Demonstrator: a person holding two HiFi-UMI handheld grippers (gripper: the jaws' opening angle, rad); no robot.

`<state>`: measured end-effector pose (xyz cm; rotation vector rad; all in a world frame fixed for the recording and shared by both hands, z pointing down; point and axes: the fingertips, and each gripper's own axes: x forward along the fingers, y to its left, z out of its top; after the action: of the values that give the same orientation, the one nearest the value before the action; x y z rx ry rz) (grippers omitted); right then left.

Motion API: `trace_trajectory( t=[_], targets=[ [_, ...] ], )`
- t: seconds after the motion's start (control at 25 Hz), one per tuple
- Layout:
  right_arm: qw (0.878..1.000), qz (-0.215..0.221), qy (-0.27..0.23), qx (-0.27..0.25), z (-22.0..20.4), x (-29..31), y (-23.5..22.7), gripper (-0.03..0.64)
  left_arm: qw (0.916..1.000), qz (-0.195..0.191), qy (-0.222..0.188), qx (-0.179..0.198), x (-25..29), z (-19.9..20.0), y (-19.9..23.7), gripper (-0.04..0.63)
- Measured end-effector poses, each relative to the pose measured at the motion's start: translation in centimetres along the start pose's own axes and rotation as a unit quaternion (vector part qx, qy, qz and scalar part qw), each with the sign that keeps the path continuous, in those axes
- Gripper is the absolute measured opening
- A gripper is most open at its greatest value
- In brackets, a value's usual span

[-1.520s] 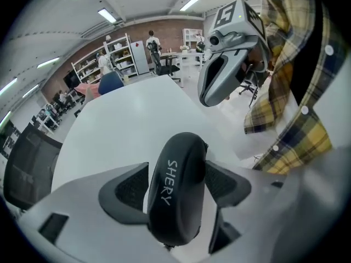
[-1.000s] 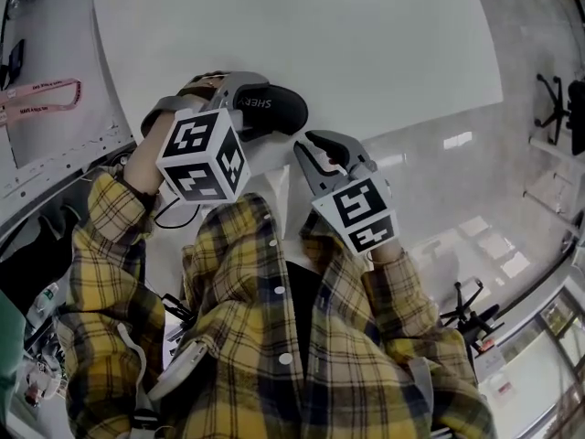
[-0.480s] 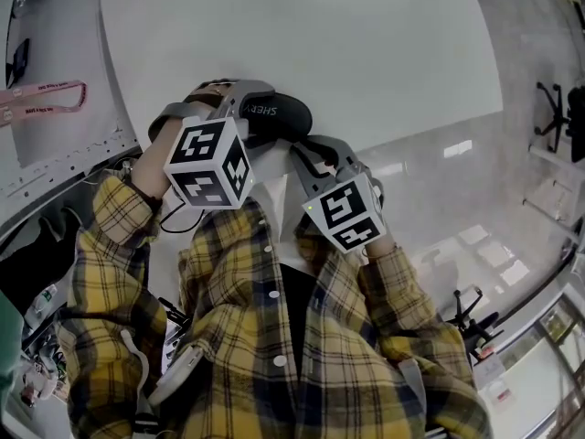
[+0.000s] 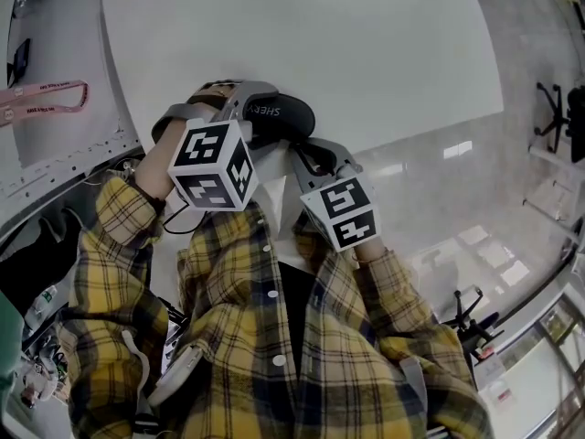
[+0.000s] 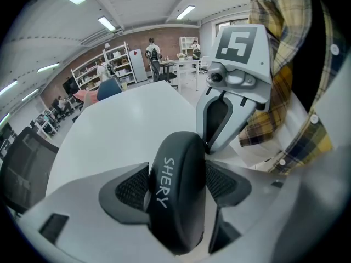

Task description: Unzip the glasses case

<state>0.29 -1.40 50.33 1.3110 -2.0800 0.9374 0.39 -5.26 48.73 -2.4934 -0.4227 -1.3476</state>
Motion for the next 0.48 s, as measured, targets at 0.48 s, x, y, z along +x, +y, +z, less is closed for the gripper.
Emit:
trace_trajectory(
  t=[0.48],
  targets=[
    [0.997,-0.057,0.014,-0.059,-0.09,-0.32,-0.52,0.0,1.0,0.003,-0.005,0.001,0.13,-0.09,0.16,0.308]
  ],
)
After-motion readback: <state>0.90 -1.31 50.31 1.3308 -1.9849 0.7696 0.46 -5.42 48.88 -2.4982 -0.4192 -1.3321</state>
